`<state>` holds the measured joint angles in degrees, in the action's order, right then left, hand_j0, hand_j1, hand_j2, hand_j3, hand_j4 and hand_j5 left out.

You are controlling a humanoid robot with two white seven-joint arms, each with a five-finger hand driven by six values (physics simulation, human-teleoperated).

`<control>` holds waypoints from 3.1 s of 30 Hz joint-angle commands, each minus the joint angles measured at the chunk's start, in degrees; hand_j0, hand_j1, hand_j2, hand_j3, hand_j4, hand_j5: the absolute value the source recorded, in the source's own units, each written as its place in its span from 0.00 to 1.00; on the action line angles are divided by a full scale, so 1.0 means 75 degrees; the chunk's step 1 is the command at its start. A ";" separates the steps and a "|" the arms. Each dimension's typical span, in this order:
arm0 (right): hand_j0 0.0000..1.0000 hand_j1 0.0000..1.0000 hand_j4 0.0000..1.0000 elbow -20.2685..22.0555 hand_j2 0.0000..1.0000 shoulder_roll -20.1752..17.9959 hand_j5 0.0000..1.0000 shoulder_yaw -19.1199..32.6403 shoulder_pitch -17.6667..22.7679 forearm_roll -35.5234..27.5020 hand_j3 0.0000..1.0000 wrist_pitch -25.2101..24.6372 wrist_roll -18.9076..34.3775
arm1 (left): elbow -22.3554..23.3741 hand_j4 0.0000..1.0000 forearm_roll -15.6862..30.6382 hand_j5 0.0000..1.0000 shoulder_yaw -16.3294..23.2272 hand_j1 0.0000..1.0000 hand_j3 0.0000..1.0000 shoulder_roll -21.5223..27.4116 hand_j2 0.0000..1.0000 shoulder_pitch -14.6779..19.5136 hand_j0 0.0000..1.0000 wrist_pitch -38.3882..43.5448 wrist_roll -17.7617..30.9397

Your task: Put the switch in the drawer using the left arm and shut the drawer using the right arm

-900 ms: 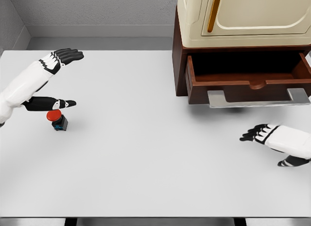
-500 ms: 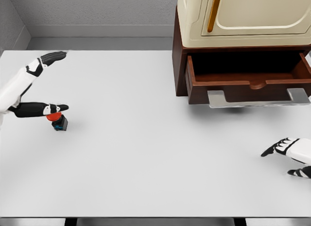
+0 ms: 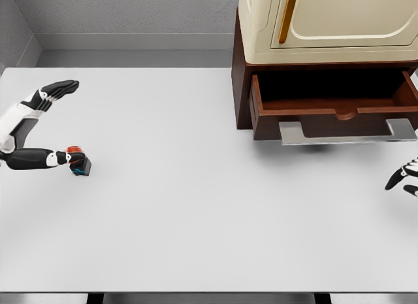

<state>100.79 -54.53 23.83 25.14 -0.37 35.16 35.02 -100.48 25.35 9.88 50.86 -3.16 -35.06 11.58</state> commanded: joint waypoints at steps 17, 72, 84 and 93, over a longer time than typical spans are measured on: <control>0.49 0.49 0.49 0.0003 0.49 -0.0628 0.49 -0.0095 -0.0117 -0.0560 0.49 -0.0021 -0.0002 | 0.0541 0.97 0.0826 0.97 0.0289 0.97 0.97 0.0285 0.97 -0.0445 0.97 0.1897 -0.0056; 0.56 0.56 0.56 0.0003 0.56 -0.1108 0.56 -0.0740 -0.0586 -0.0525 0.56 -0.0021 -0.0002 | 0.2780 0.79 -0.0662 0.79 0.0371 0.79 0.79 -0.1602 0.79 0.0047 0.79 0.1675 -0.0079; 0.56 0.56 0.56 0.0003 0.56 -0.1097 0.56 -0.0740 -0.0609 -0.0537 0.56 -0.0021 -0.0002 | 0.2851 0.57 -0.0861 0.57 0.0371 0.57 0.57 -0.1614 0.57 0.0105 0.57 0.1417 -0.0079; 0.56 0.56 0.56 0.0003 0.56 -0.1097 0.56 -0.0740 -0.0598 -0.0537 0.56 -0.0021 -0.0002 | 0.2710 0.46 -0.0849 0.46 0.0324 0.46 0.46 -0.1684 0.46 0.0293 0.46 0.1405 -0.0068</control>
<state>100.79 -62.69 18.27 20.65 -3.99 35.17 35.02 -79.74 18.71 12.40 38.28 -0.62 -24.47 11.06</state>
